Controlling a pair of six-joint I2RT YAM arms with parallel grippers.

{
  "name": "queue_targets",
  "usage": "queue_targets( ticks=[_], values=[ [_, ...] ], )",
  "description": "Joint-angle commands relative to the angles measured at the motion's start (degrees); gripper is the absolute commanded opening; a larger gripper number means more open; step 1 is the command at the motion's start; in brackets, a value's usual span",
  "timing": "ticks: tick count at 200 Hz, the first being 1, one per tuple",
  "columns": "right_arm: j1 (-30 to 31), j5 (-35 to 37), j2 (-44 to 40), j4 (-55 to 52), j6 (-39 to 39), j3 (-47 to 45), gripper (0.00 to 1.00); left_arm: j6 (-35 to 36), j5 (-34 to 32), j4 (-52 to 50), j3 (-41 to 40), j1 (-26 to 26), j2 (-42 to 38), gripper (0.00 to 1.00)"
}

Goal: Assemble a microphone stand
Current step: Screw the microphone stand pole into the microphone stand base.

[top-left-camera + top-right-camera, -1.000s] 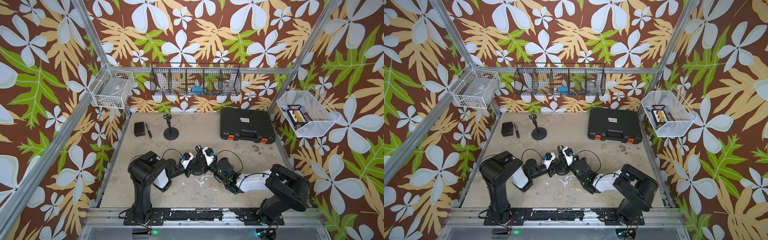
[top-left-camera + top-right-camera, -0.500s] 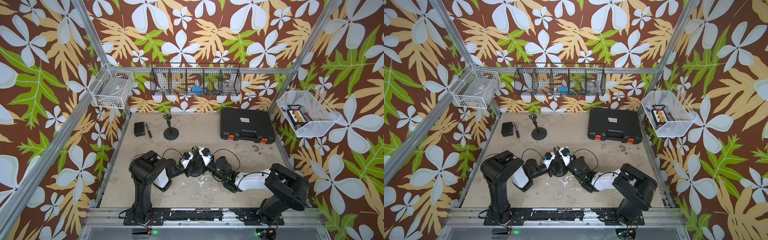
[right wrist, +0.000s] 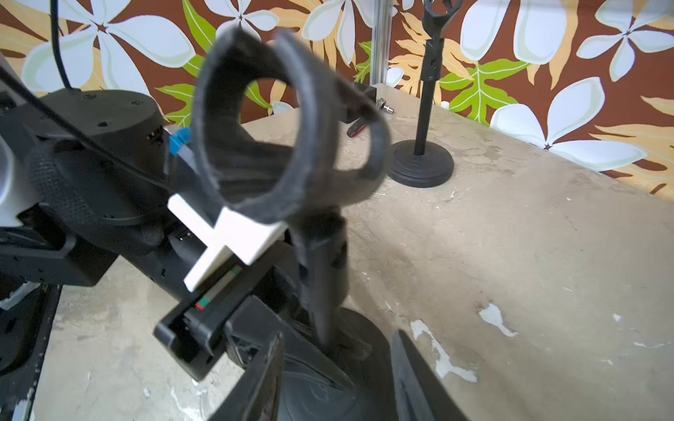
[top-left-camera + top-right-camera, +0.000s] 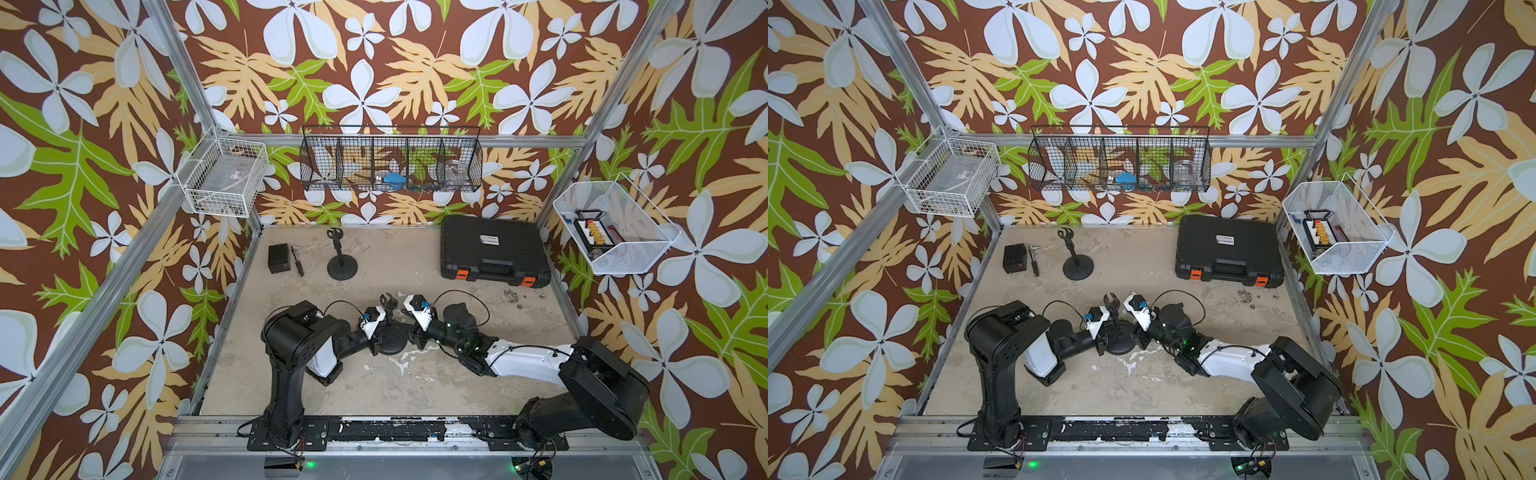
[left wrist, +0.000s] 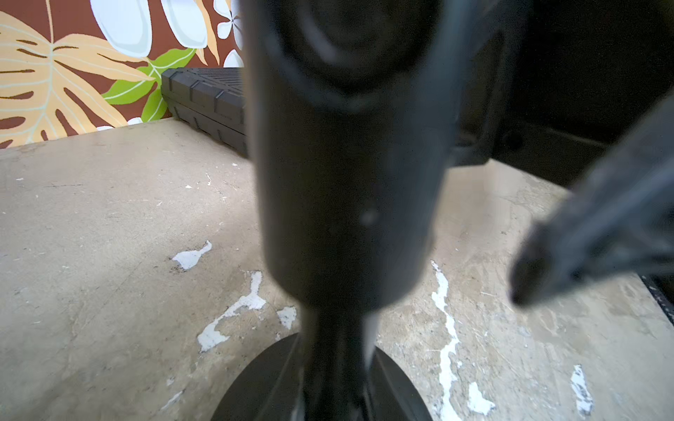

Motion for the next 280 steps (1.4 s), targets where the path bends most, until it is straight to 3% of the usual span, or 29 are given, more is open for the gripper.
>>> queue_targets(
  ticks=[1,69,120,164,191,209,280],
  values=[
    [-1.7,-9.4,-0.1,-4.3,-5.6,2.2,0.45,1.8,-0.2,-2.3,-0.1,0.0,-0.3,0.16],
    [-2.7,-15.2,4.2,-11.7,-15.8,11.4,0.44,2.1,0.7,-2.9,0.1,0.0,-0.7,0.16],
    [-3.3,-17.8,6.4,-14.7,-17.3,14.8,0.33,2.2,1.2,-2.9,0.1,0.0,-0.7,0.15],
    [-3.2,-17.9,7.2,-14.7,-16.2,14.8,0.16,2.0,1.4,-2.9,0.0,0.0,-1.0,0.16],
    [-3.2,-16.6,6.8,-13.4,-14.6,13.1,0.00,1.2,1.2,-2.7,-0.3,0.0,-1.7,0.16],
    [-3.2,-15.6,6.1,-10.6,-12.3,10.9,0.00,-0.2,1.4,-1.2,-1.0,0.0,-2.5,0.19],
    [-0.8,0.1,5.0,-4.4,-3.1,5.0,0.00,-2.2,2.5,-1.2,-3.7,0.0,-9.0,0.31]
  ],
)
